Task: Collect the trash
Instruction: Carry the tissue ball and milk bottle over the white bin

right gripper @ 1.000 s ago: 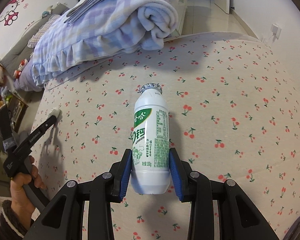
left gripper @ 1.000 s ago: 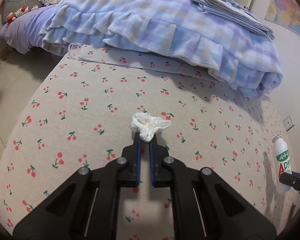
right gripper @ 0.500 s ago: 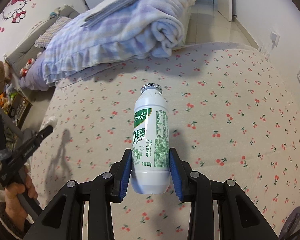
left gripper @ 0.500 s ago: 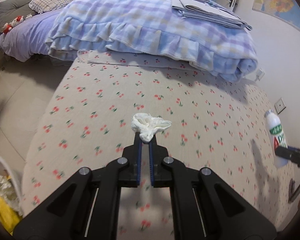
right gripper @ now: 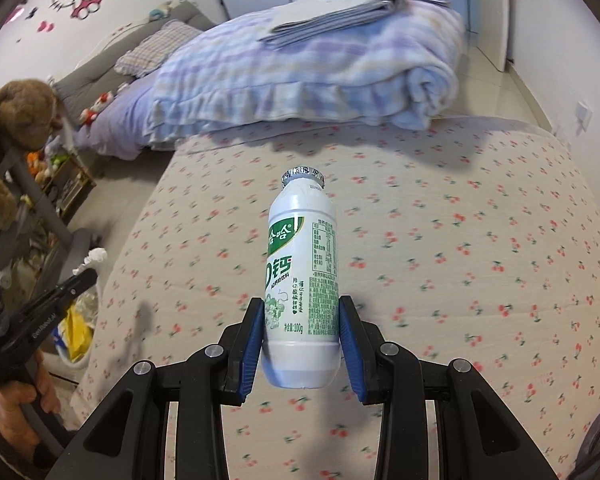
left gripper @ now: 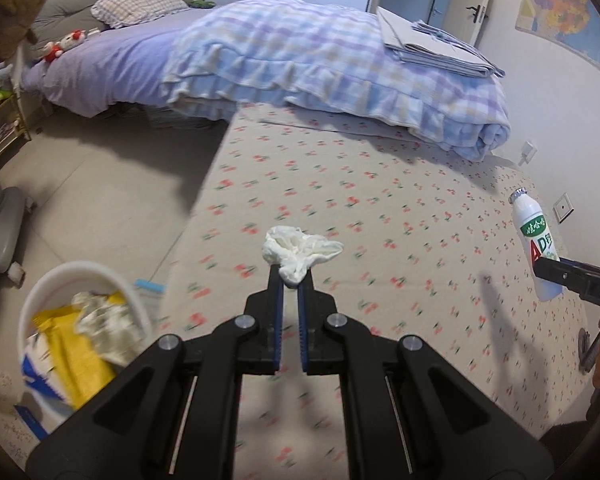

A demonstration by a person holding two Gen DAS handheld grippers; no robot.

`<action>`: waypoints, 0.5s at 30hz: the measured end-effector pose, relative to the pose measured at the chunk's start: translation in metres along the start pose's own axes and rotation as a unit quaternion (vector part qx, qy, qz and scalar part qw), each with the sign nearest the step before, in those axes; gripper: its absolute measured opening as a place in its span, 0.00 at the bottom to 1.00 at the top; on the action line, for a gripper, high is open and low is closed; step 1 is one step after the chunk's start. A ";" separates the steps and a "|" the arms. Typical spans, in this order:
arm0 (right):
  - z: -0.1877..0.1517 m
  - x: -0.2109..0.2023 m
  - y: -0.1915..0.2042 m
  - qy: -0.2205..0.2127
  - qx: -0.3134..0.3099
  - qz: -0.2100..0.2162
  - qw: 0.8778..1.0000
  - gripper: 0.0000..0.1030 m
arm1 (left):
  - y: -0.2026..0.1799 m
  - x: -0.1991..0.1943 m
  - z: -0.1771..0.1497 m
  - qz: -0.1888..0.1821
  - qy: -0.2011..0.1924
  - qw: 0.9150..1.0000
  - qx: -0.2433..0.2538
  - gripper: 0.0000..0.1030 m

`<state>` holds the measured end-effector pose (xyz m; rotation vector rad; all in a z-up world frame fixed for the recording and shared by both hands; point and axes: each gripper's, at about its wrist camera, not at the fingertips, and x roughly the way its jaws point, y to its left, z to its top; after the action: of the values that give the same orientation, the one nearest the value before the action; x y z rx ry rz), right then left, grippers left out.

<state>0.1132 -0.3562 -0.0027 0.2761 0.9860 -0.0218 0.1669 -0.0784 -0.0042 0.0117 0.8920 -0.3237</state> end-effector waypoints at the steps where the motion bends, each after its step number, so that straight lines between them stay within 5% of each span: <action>1: -0.002 0.001 0.006 0.002 -0.006 0.001 1.000 0.36 | 0.007 -0.004 -0.003 0.003 -0.001 1.000 -0.002 0.07; 15: -0.022 0.020 0.078 0.022 -0.064 0.023 0.997 0.36 | 0.103 -0.045 -0.041 0.040 -0.002 0.998 -0.055 0.07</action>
<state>0.1177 -0.2738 -0.0137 0.1834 1.0209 0.0899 0.1387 0.0375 -0.0082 -0.0549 0.9017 -0.1994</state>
